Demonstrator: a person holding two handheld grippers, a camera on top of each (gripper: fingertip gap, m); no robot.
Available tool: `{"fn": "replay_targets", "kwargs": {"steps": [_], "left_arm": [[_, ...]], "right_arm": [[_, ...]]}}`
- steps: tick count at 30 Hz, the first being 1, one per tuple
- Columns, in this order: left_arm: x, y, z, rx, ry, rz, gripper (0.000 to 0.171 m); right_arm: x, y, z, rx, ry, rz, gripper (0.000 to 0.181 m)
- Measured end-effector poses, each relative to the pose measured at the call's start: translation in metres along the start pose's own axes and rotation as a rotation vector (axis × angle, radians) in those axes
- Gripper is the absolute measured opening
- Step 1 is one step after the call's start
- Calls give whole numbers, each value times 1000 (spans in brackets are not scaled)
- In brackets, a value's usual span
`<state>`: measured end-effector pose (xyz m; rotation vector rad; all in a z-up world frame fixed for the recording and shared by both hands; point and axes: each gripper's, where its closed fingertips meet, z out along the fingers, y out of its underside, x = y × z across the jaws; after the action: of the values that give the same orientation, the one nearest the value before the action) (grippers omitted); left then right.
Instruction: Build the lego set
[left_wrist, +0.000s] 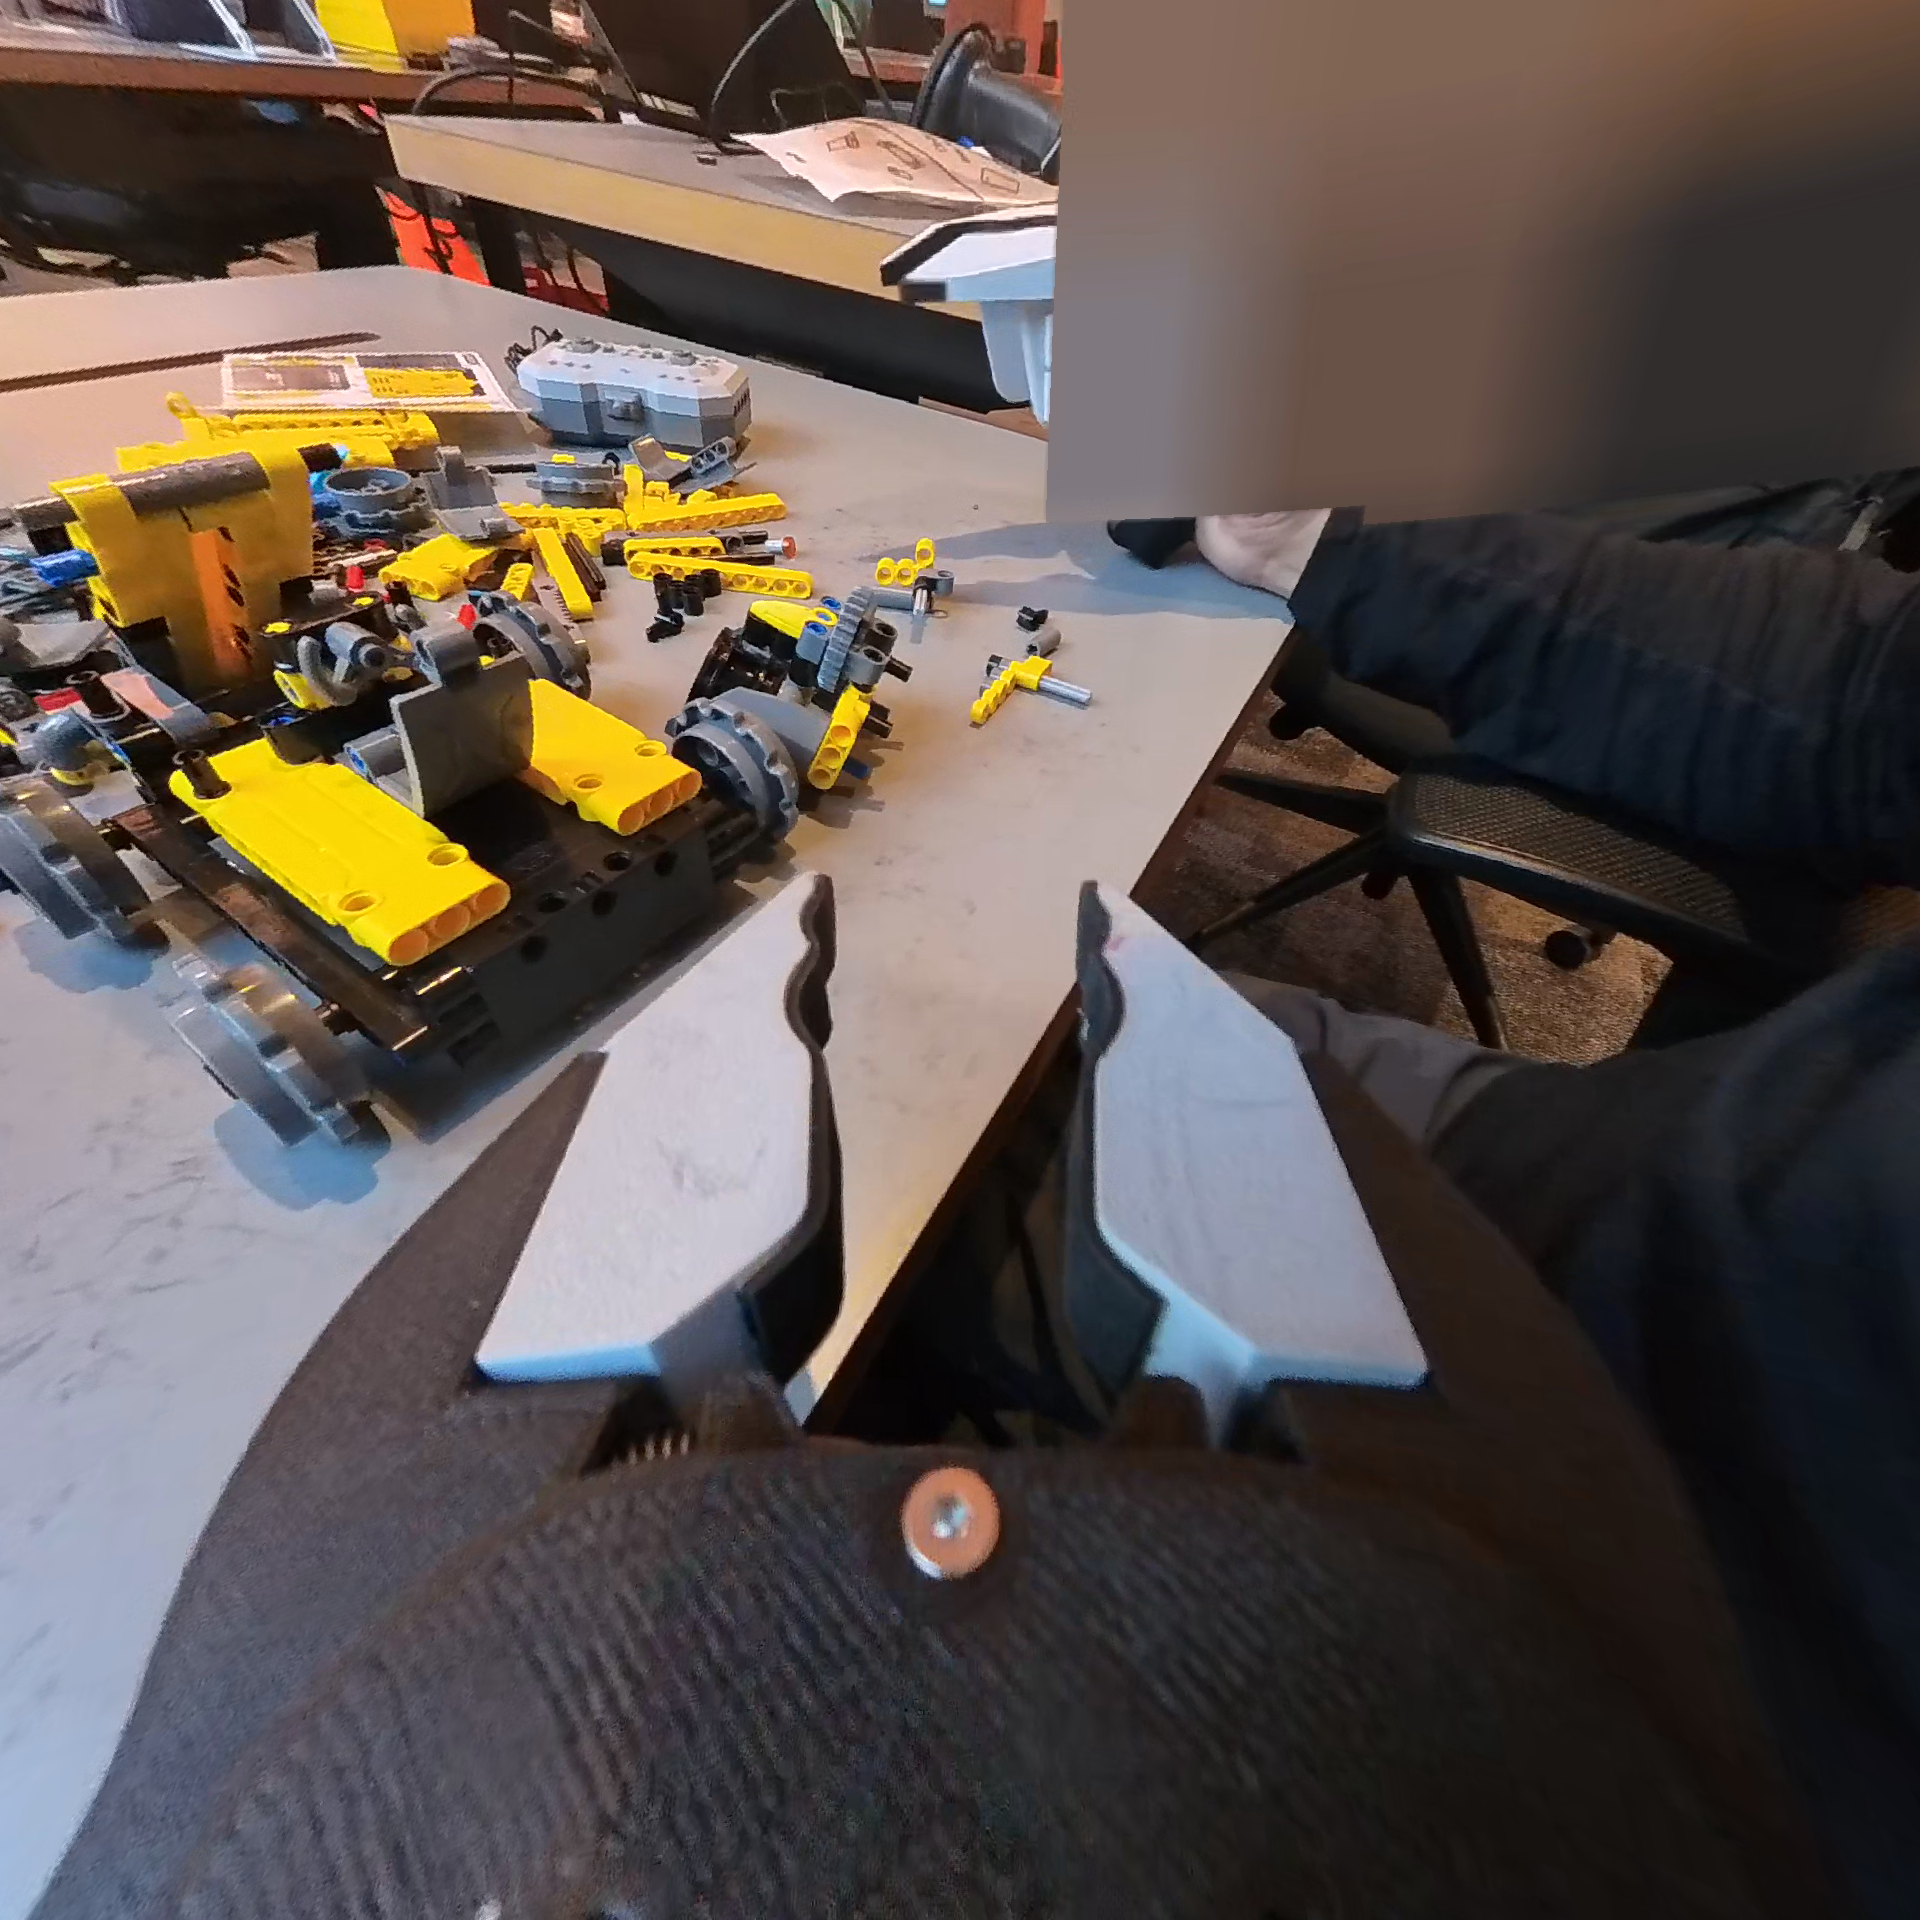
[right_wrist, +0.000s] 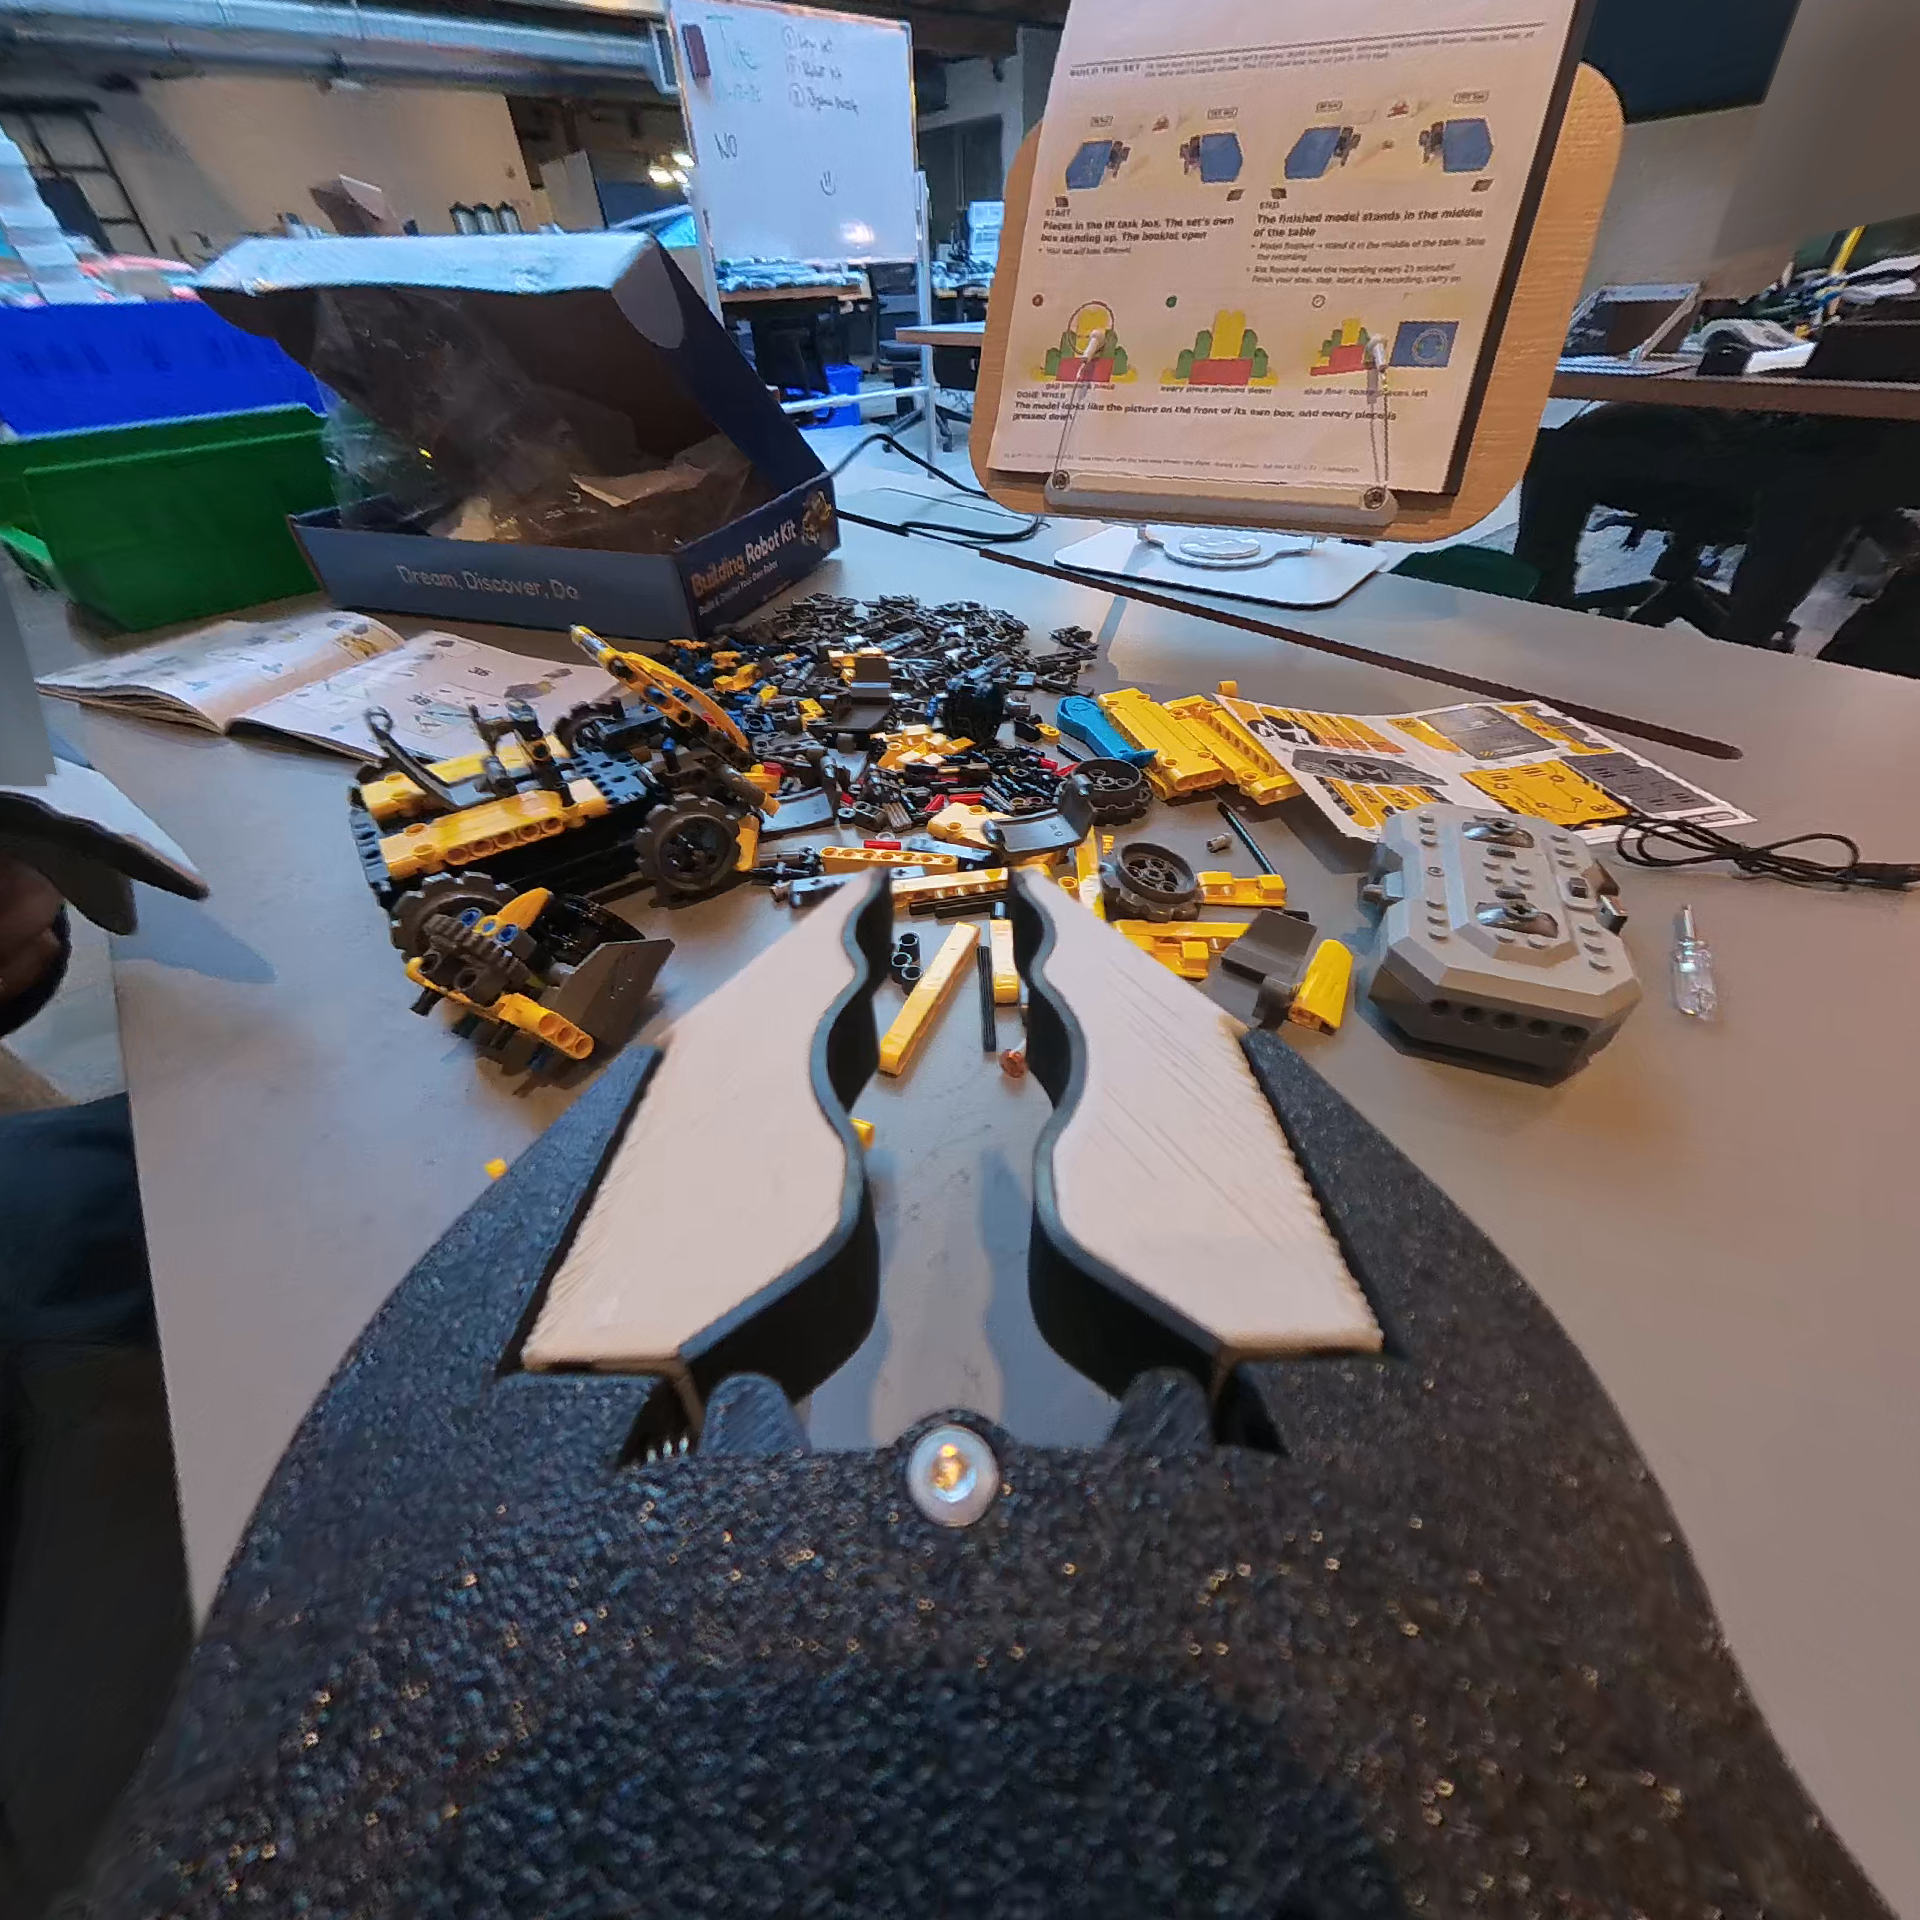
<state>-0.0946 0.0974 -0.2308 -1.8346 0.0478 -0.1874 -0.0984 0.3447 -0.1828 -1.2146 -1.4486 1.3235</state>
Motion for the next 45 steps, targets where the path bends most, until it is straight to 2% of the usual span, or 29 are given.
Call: {"fn": "replay_targets", "kwargs": {"steps": [5,8,10,14,16,20,23,28,38,45], "left_arm": [[-6,-1,-5,2,-28,8,46],[-21,-5,-14,19,-85,-19,43],[-45,-17,-27,52,-185,-49,27],[-112,-52,-67,126,-358,-86,11],[-151,-50,-71,15,-404,-105,6],[-208,-11,-49,-355,-359,-98,21],[-236,14,-36,-540,-333,-75,25],[-247,28,-22,-626,-301,-71,24],[-256,25,-15,-616,-272,-58,14],[-256,22,-30,-647,-274,-31,14]], "right_arm": [[3,8,6,-58,47,-52,20],[1,14,11,-107,49,-81,22],[-1,16,14,-122,50,-105,22],[-2,17,16,-133,43,-115,22],[-2,16,17,-123,36,-104,22],[1,13,15,-102,29,-75,22],[1,11,14,-90,25,-67,21],[-1,11,14,-89,19,-72,21],[-2,10,13,-77,5,-62,21],[-3,10,13,-73,2,-66,21]]}}
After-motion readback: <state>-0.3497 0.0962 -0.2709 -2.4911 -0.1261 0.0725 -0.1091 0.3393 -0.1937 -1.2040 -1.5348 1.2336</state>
